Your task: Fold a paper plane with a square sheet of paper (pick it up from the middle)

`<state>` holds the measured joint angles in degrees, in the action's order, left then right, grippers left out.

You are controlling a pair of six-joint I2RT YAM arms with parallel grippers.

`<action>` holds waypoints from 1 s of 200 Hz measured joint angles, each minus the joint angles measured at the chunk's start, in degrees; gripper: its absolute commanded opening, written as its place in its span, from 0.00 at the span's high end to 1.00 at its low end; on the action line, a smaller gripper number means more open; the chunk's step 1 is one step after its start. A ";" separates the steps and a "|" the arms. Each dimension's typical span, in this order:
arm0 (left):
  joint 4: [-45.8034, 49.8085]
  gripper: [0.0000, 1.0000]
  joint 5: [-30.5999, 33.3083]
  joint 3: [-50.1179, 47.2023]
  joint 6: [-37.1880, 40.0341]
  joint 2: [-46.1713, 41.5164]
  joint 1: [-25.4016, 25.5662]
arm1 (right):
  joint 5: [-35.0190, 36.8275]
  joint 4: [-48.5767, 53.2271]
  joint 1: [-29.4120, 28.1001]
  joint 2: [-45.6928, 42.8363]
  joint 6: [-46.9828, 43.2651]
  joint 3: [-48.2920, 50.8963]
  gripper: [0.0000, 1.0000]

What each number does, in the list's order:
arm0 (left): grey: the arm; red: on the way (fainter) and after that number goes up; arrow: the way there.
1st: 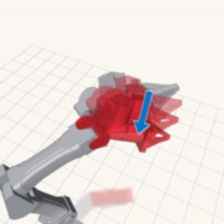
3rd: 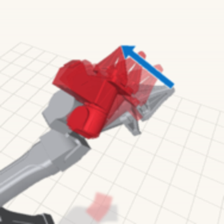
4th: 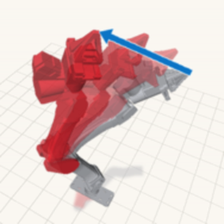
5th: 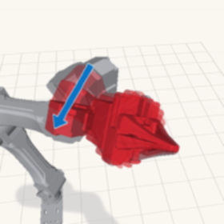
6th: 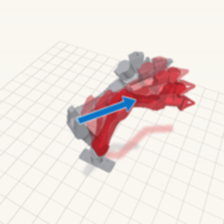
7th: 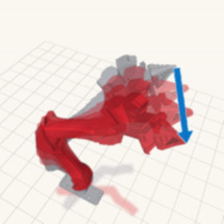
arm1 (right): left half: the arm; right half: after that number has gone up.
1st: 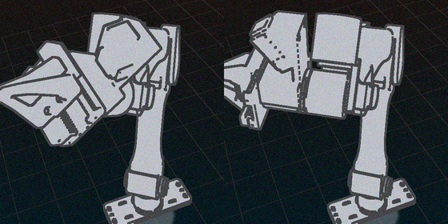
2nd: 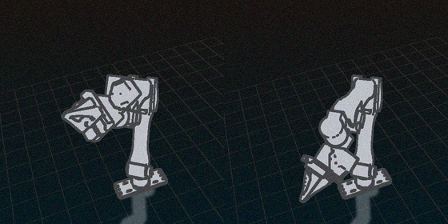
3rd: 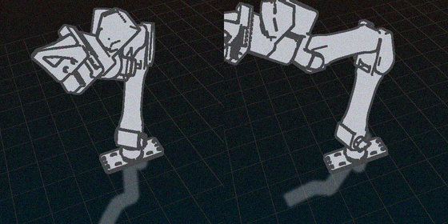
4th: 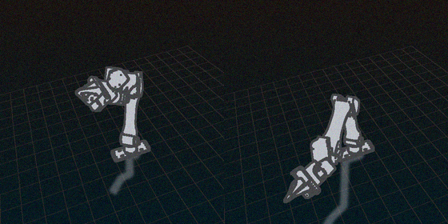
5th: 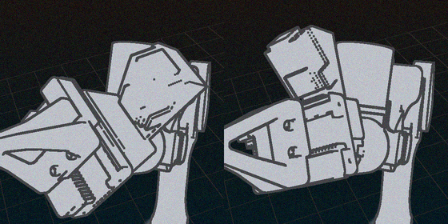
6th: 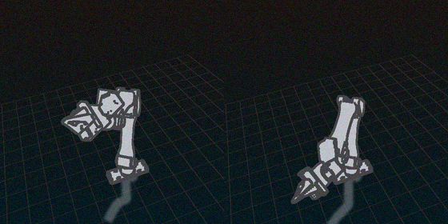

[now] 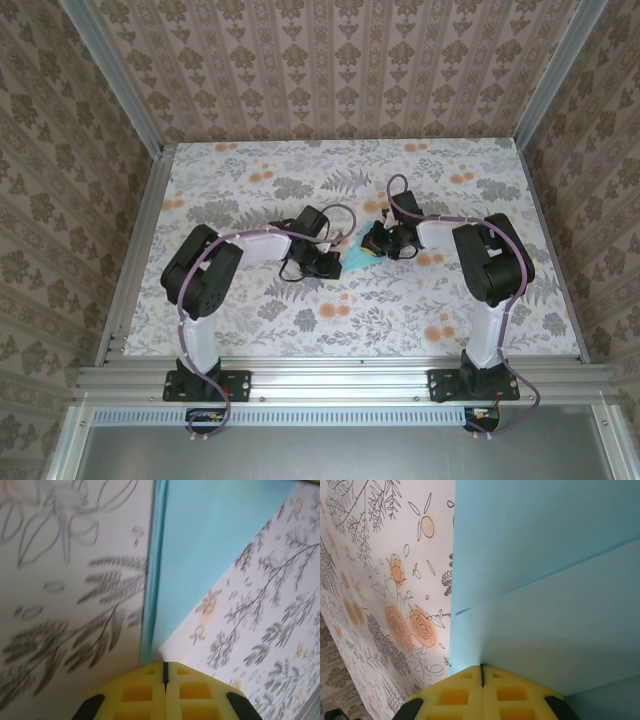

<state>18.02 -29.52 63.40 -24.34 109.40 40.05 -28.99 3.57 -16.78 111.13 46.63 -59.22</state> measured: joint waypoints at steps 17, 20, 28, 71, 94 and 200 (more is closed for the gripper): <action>1.64 0.95 0.07 -0.94 0.04 -1.22 -0.90 | 0.07 0.37 0.00 -0.02 -0.31 -0.26 0.90; 2.01 0.94 0.24 -1.03 0.02 -1.42 -1.09 | 0.07 0.44 0.00 -0.02 -0.42 -0.33 0.89; 3.04 0.92 0.57 -1.14 0.00 -2.08 -1.36 | 0.09 0.59 0.00 -0.07 -0.57 -0.52 0.86; 2.75 0.72 2.89 -1.05 -1.92 -8.24 -1.88 | 2.62 4.98 0.50 -3.91 -2.05 -1.38 0.65; 1.97 0.66 7.17 0.09 -3.08 -10.38 -1.40 | 6.19 5.77 0.79 -10.67 -1.42 -0.66 0.51; 0.22 0.41 18.69 7.32 -4.39 -6.58 1.55 | 14.78 2.38 0.83 -12.83 3.17 4.61 0.51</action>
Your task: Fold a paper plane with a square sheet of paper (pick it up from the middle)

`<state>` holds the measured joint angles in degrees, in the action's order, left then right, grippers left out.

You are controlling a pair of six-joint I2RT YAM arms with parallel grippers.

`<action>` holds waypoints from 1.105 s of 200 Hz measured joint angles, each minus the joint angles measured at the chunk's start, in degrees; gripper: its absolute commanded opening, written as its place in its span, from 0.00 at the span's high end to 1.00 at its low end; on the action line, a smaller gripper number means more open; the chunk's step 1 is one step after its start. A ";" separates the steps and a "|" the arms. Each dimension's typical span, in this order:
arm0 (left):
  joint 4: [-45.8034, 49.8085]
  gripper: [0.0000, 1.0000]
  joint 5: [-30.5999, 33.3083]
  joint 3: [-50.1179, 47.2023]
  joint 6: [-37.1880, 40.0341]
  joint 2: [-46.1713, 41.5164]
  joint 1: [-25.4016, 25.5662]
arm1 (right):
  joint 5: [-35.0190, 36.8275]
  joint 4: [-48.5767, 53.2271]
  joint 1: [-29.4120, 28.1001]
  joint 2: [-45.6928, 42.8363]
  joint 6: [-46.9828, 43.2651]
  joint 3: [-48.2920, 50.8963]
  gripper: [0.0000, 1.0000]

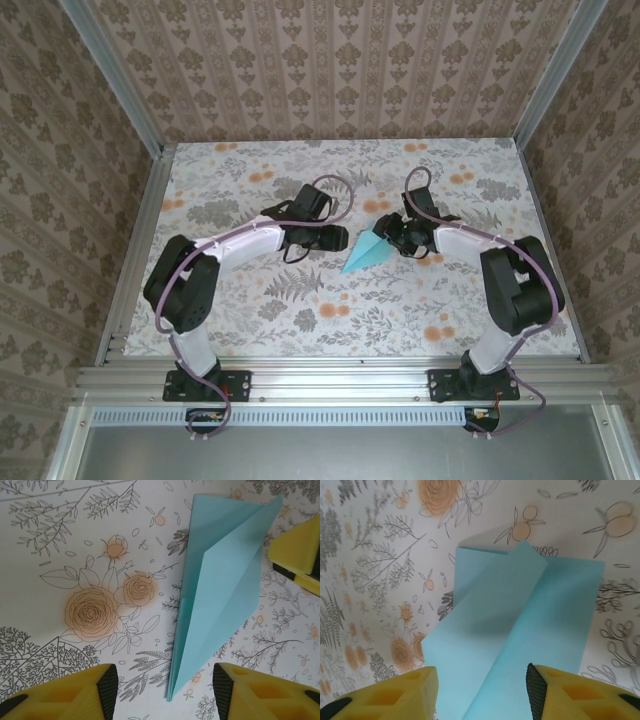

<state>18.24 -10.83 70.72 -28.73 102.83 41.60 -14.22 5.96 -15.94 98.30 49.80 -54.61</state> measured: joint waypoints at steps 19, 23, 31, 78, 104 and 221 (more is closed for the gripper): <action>-0.02 0.36 0.22 0.00 -0.44 0.24 0.11 | -0.96 -0.87 -0.31 1.90 -0.07 0.00 0.53; -0.04 0.35 0.24 0.00 -0.55 0.24 0.11 | -1.09 -1.09 -0.42 2.19 -0.07 0.00 0.54; -0.20 0.33 0.39 0.00 -0.63 0.24 0.11 | -1.51 -1.62 -0.52 2.67 -0.11 -0.02 0.56; -0.24 0.23 2.38 -0.15 -1.18 0.15 0.00 | -4.37 -4.63 -1.22 5.64 0.00 -0.20 0.69; 0.02 0.16 4.00 -1.27 -1.29 -1.22 -0.44 | -5.75 -6.23 -1.62 6.08 0.04 -0.31 0.85; -1.42 0.00 -7.52 -13.16 -1.53 -17.90 -14.43 | -14.99 -15.02 -3.82 -2.62 -1.53 -0.50 0.97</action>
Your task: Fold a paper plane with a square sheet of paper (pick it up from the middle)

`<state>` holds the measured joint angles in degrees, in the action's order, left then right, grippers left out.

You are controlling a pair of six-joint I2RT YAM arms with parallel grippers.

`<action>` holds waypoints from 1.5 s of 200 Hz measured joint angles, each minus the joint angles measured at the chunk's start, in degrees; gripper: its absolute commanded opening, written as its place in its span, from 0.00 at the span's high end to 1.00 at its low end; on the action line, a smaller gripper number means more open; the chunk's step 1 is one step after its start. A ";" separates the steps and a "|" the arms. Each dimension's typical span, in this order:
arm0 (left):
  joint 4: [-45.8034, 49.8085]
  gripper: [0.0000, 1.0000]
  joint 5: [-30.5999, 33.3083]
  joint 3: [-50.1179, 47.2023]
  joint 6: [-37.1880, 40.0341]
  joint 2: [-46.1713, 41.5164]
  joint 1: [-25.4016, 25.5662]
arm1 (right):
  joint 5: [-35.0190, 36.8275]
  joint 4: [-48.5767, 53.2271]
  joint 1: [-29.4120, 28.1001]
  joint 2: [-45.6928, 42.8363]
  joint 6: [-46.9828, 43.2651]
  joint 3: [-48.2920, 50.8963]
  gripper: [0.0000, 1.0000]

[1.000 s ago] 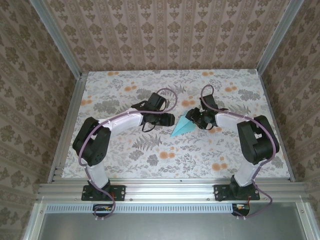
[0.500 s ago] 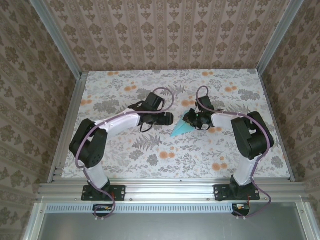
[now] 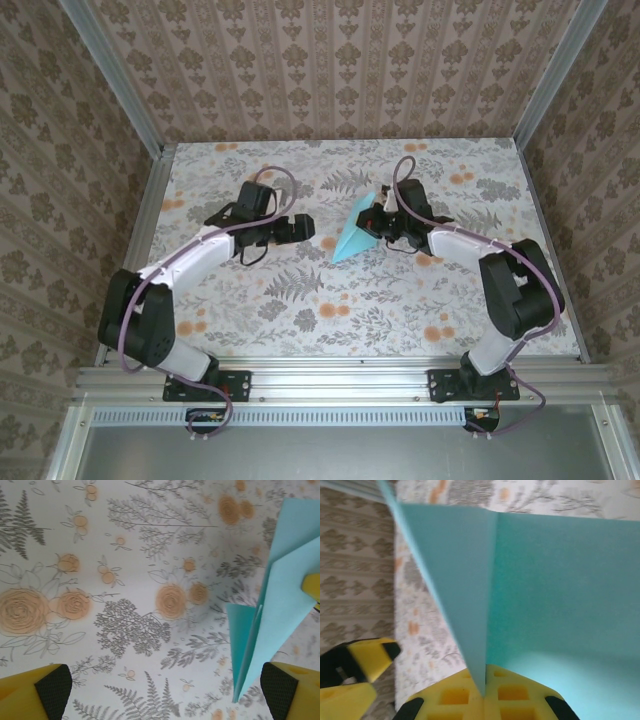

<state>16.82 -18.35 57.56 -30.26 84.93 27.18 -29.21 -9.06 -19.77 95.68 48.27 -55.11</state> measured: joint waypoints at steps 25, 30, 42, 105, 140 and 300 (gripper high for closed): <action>-4.28 0.00 -8.87 -1.25 -2.47 -1.11 -2.29 | -5.86 -4.72 0.00 -0.04 2.58 -0.11 0.97; -5.51 0.00 -10.91 -1.38 -3.28 -1.14 -2.67 | -6.97 -5.64 0.00 -0.04 3.23 -0.17 0.97; -8.26 0.00 -14.88 -1.60 -5.18 -1.14 -3.28 | -9.44 -7.78 0.00 -0.04 4.85 -0.42 0.96; -21.68 0.11 -29.27 -1.62 -15.78 -1.03 -3.17 | -19.61 -21.86 -0.26 -0.04 15.93 -1.86 0.96; -28.33 0.25 -32.83 -1.66 -21.18 -0.42 -3.15 | -22.14 -25.62 -0.52 -0.04 19.10 -1.88 0.96; -35.52 0.78 -34.51 -3.61 -29.53 0.59 -2.14 | -24.02 -28.55 -0.55 2.62 21.62 -1.90 0.92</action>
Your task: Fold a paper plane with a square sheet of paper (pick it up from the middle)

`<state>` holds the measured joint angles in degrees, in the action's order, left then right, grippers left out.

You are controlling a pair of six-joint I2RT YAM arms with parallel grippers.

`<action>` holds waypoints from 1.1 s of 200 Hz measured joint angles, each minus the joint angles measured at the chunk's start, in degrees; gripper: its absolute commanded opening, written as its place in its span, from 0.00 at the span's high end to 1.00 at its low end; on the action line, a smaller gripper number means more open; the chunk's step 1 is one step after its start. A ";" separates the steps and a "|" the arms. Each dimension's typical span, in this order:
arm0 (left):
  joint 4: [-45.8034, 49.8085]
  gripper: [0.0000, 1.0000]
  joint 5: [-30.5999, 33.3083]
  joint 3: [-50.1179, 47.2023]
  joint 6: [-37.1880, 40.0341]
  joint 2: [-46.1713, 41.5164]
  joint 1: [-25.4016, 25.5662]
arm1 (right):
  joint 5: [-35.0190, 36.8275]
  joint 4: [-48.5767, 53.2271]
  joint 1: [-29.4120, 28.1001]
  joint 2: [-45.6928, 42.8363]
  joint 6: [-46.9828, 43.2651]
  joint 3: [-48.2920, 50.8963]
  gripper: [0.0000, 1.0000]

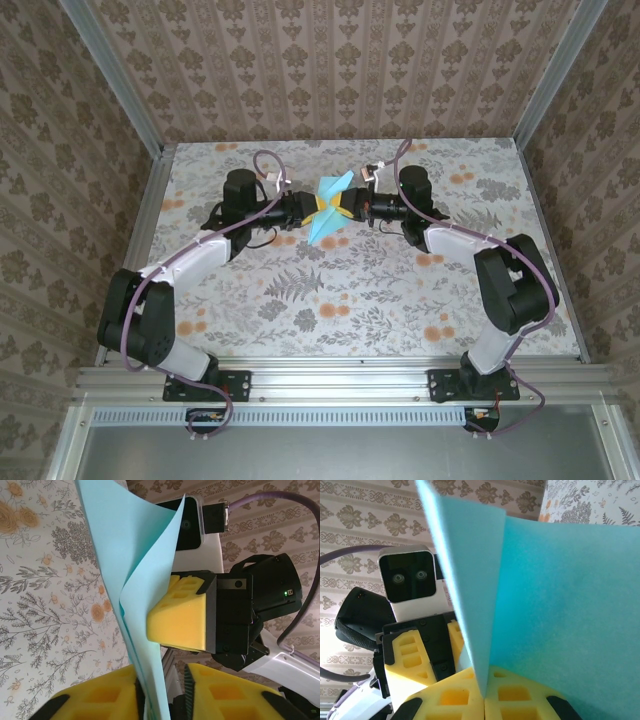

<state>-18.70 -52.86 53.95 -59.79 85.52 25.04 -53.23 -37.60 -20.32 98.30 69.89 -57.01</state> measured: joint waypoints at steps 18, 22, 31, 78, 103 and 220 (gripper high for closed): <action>0.52 0.84 0.17 0.00 0.13 0.00 -0.02 | 0.00 0.00 0.00 0.09 0.00 0.00 0.90; 0.72 0.85 0.22 0.00 0.24 0.00 -0.02 | 0.00 0.00 0.00 0.07 -0.02 0.00 0.89; 1.36 0.88 0.35 0.00 0.42 0.00 -0.02 | 0.00 0.02 0.00 0.09 0.00 0.00 0.86; 6.71 0.93 1.95 0.02 3.34 0.00 -0.24 | 0.39 2.84 0.24 -0.17 -2.23 0.00 0.55; 12.15 0.93 4.52 0.28 7.48 0.00 -0.76 | 2.49 6.99 1.90 -2.91 -4.94 1.90 0.42; 50.95 0.91 61.40 19.04 35.89 10.36 13.40 | 38.82 41.46 6.01 -25.49 -26.40 10.38 0.27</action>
<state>32.25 8.54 72.99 -23.90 95.88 38.44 -14.41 3.86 -14.31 72.82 43.48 -46.63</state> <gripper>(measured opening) 0.093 0.734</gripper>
